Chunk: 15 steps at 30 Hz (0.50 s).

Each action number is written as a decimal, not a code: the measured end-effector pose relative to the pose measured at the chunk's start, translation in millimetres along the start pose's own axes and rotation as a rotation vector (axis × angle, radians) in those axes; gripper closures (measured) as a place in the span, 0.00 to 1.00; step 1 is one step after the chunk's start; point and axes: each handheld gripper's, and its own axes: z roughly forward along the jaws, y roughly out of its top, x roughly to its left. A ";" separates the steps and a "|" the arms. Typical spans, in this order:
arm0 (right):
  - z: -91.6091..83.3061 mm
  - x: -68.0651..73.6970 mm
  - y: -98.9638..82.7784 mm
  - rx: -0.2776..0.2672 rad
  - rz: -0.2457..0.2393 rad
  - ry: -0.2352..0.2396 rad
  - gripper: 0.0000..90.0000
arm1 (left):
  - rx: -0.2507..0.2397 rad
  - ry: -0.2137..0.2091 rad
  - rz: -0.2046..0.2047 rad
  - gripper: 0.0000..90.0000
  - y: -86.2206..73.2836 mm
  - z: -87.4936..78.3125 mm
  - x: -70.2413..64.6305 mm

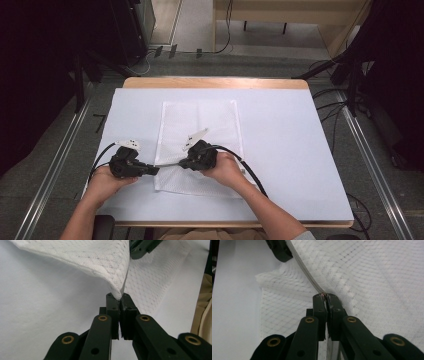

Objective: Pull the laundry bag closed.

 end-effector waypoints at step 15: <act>-9.3 1.8 -2.0 0.002 0.010 -0.018 0.98 | -0.004 0.000 0.006 0.97 -0.4 -1.3 -1.3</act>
